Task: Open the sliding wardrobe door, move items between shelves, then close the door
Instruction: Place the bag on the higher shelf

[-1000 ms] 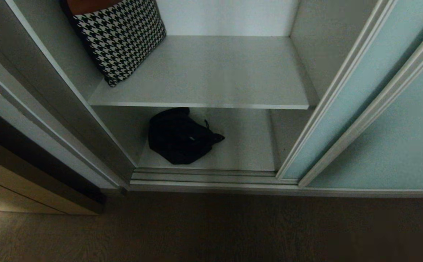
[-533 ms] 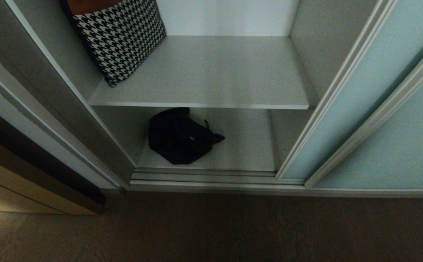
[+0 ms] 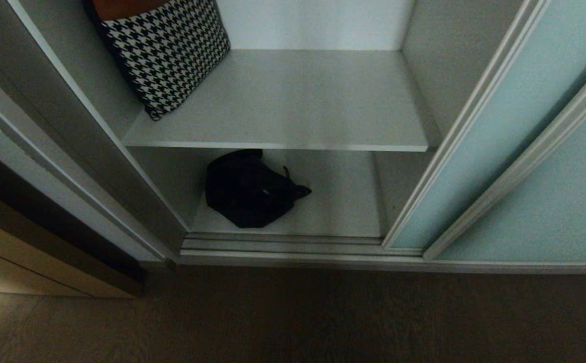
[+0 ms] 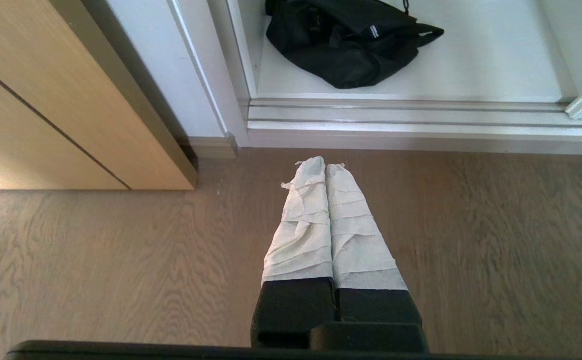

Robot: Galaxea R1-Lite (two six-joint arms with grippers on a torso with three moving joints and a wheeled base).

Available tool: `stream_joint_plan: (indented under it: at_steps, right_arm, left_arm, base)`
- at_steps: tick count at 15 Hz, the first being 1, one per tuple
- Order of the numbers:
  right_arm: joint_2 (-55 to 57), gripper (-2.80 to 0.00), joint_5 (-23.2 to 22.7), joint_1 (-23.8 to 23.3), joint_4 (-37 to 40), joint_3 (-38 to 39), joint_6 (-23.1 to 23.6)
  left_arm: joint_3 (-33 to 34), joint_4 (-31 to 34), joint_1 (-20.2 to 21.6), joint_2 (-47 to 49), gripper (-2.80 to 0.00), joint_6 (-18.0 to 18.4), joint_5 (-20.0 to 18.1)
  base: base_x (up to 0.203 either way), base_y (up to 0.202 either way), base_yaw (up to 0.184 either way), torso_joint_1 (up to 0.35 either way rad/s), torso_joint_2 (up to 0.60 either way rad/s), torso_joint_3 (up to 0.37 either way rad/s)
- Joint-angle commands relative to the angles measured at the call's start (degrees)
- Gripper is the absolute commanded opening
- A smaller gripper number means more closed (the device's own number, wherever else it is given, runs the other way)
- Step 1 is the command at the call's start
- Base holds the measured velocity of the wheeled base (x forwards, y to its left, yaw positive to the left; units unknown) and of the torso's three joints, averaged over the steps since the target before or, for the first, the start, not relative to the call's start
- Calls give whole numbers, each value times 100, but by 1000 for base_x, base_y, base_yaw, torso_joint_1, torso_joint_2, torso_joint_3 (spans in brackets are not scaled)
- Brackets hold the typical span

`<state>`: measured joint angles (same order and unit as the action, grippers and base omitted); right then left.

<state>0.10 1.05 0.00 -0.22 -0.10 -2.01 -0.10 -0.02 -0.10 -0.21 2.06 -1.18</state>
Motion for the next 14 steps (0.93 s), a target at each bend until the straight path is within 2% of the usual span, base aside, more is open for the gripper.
stream_joint_plan:
  at_steps: [1, 14]
  right_arm:
    - [-1, -280, 1, 0, -4, 1, -1]
    - [-1, -280, 9, 0, 5, 6, 3]
  left_arm:
    - [1, -6, 1, 21, -280, -4, 2]
    - [1, 19, 1, 21, -280, 66, -22]
  base:
    - [0, 0, 0, 0, 0, 0]
    - [0, 0, 0, 0, 0, 0]
